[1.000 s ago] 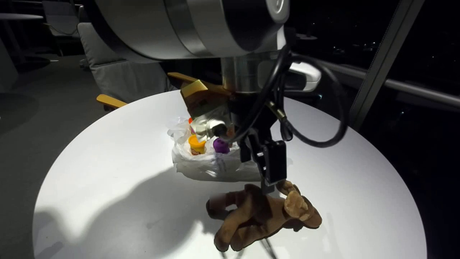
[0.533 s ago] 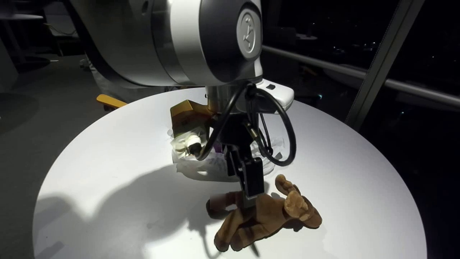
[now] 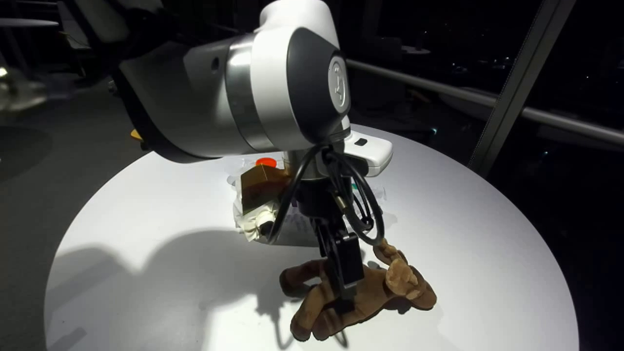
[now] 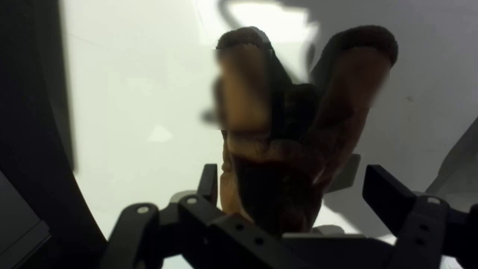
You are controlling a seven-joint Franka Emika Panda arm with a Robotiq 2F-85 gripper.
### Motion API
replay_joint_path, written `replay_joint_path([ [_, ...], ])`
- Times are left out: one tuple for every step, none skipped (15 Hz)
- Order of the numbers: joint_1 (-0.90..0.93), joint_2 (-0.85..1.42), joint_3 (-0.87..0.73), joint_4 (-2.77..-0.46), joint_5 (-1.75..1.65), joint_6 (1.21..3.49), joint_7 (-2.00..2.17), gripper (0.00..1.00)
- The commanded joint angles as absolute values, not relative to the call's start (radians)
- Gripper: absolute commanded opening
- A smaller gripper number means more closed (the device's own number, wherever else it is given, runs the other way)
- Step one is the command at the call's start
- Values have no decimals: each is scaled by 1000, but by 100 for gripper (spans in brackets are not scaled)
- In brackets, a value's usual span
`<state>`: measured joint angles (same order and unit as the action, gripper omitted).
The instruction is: Put the contents in the white plastic bag
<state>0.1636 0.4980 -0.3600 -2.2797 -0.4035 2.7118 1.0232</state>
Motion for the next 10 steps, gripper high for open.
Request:
replay_joint_path([
  [220,576,-422,-2218,-424,2740,1117,75],
  [229,585,-436,-2209,-421,2747,1136,73],
  [235,588,-448,-2203,-412,2749,1152,66],
  [246,591,-465,-2198,-412,2756,1173,58],
  [256,588,-482,-2197,-413,2756,1194,49],
  [271,579,-505,-2196,-424,2749,1217,42],
  [294,559,-534,-2198,-437,2731,1244,33],
  [331,530,-582,-2202,-465,2724,1285,27],
  [366,503,-623,-2207,-498,2719,1323,19],
  [419,463,-678,-2216,-547,2713,1377,12],
])
